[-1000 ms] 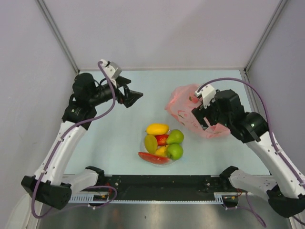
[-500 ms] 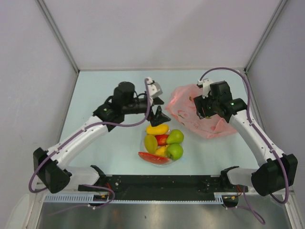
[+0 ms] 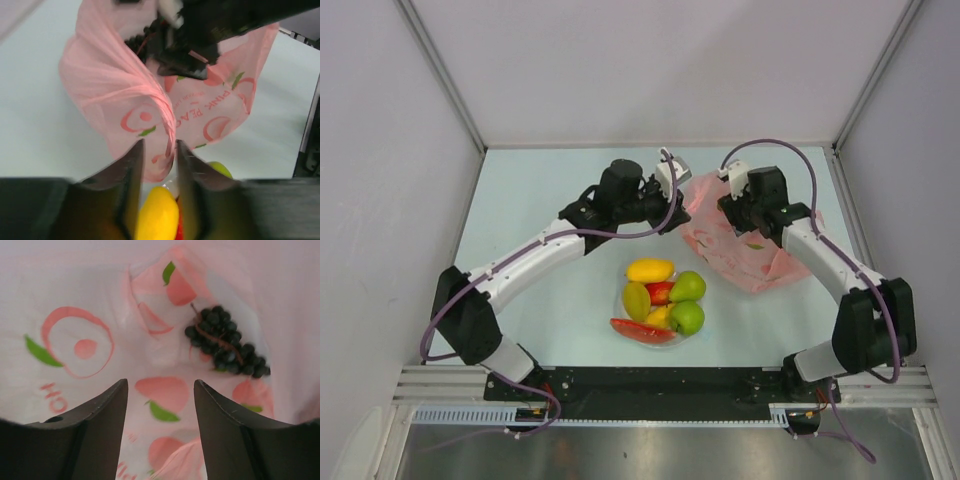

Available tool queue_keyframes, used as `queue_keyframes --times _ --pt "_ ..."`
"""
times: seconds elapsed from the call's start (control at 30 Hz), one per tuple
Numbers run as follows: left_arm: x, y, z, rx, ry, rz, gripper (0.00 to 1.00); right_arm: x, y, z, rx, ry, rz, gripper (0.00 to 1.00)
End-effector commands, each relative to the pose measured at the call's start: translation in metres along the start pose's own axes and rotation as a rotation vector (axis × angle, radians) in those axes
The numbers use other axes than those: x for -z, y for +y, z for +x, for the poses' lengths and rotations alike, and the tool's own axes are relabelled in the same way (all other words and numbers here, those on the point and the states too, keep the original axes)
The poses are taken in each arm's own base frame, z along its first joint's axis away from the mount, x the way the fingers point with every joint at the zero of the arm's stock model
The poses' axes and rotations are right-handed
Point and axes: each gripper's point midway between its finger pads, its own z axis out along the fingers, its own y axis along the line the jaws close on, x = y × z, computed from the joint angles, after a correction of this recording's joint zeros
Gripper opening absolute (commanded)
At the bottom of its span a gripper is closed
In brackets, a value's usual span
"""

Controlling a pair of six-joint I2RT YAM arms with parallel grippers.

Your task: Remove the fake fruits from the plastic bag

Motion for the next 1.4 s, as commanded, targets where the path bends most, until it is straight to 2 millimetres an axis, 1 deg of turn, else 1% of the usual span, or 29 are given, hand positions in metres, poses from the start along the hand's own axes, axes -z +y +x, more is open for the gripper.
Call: queue_keyframes --times 0.0,0.03,0.07,0.1,0.13,0.17,0.2,0.23,0.33,0.37,0.43,0.47,0.5,0.7,0.77,0.83,0.87,1.07,1.1,1.17,1.2,1.23,1.27,1.3,1.33,1.37 --pt "0.003 -0.011 -0.047 -0.037 -0.115 0.087 0.16 -0.027 -0.025 -0.038 0.227 -0.127 0.104 0.58" --pt "0.004 -0.012 -0.048 -0.036 -0.117 0.096 0.11 -0.035 -0.029 -0.038 0.289 -0.122 0.112 0.58" --pt "0.005 -0.012 -0.049 -0.035 -0.121 0.104 0.04 -0.04 -0.033 -0.041 0.328 -0.135 0.124 0.58" --pt "0.006 -0.013 -0.05 -0.035 -0.123 0.123 0.0 -0.043 -0.035 -0.04 0.362 -0.129 0.129 0.57" --pt "0.006 -0.012 -0.051 -0.036 -0.127 0.129 0.0 -0.047 -0.035 -0.039 0.432 -0.118 0.122 0.56" --pt "0.007 -0.012 -0.052 -0.033 -0.131 0.134 0.0 -0.055 -0.035 -0.032 0.459 -0.095 0.107 0.54" --pt "0.007 -0.01 -0.053 -0.031 -0.135 0.137 0.0 -0.059 -0.036 -0.029 0.475 -0.086 0.102 0.52" --pt "0.007 -0.01 -0.055 -0.032 -0.141 0.143 0.0 -0.068 -0.037 -0.023 0.498 -0.069 0.099 0.52" --pt "0.006 -0.008 -0.058 -0.045 -0.15 0.141 0.0 -0.079 -0.038 -0.014 0.53 -0.043 0.087 0.52" --pt "0.005 -0.007 -0.057 -0.043 -0.147 0.138 0.0 -0.088 -0.037 -0.007 0.538 -0.023 0.078 0.52" --pt "0.003 -0.007 -0.058 -0.045 -0.142 0.139 0.0 -0.095 -0.038 -0.001 0.545 -0.007 0.079 0.51" --pt "0.003 -0.007 -0.058 -0.044 -0.139 0.141 0.0 -0.101 -0.035 0.006 0.556 0.013 0.064 0.51" --pt "0.002 -0.006 -0.058 -0.048 -0.138 0.141 0.0 -0.103 -0.035 0.008 0.558 0.018 0.063 0.5" --pt "0.003 -0.006 -0.062 -0.049 -0.142 0.141 0.0 -0.114 -0.036 0.015 0.538 0.034 0.078 0.49" --pt "0.002 -0.005 -0.062 -0.051 -0.142 0.137 0.0 -0.117 -0.039 0.015 0.538 0.035 0.094 0.49" --pt "0.002 -0.004 -0.062 -0.052 -0.14 0.134 0.0 -0.122 -0.041 0.021 0.547 0.055 0.101 0.49" --pt "0.002 -0.004 -0.062 -0.053 -0.139 0.134 0.0 -0.123 -0.044 0.016 0.551 0.039 0.121 0.49" --pt "0.001 -0.006 -0.064 -0.054 -0.141 0.14 0.0 -0.139 -0.05 0.029 0.579 0.062 0.126 0.48" --pt "0.001 -0.005 -0.064 -0.054 -0.142 0.139 0.0 -0.14 -0.053 0.027 0.588 0.058 0.146 0.48" --pt "0.001 -0.005 -0.065 -0.059 -0.143 0.138 0.0 -0.143 -0.058 0.027 0.592 0.057 0.162 0.43" --pt "0.001 -0.005 -0.064 -0.058 -0.14 0.137 0.0 -0.143 -0.058 0.023 0.597 0.043 0.169 0.39" --pt "0.001 -0.005 -0.064 -0.06 -0.139 0.137 0.0 -0.143 -0.057 0.019 0.597 0.031 0.17 0.27" --pt "0.001 -0.004 -0.063 -0.062 -0.139 0.132 0.0 -0.141 -0.058 0.017 0.596 0.022 0.169 0.21" --pt "0.0 -0.004 -0.062 -0.064 -0.135 0.134 0.0 -0.139 -0.053 0.012 0.598 0.0 0.149 0.15" --pt "0.0 -0.003 -0.061 -0.064 -0.135 0.129 0.0 -0.131 -0.052 0.001 0.586 -0.03 0.149 0.07" --pt "0.0 -0.002 -0.061 -0.066 -0.135 0.124 0.0 -0.125 -0.047 -0.006 0.576 -0.049 0.14 0.04"
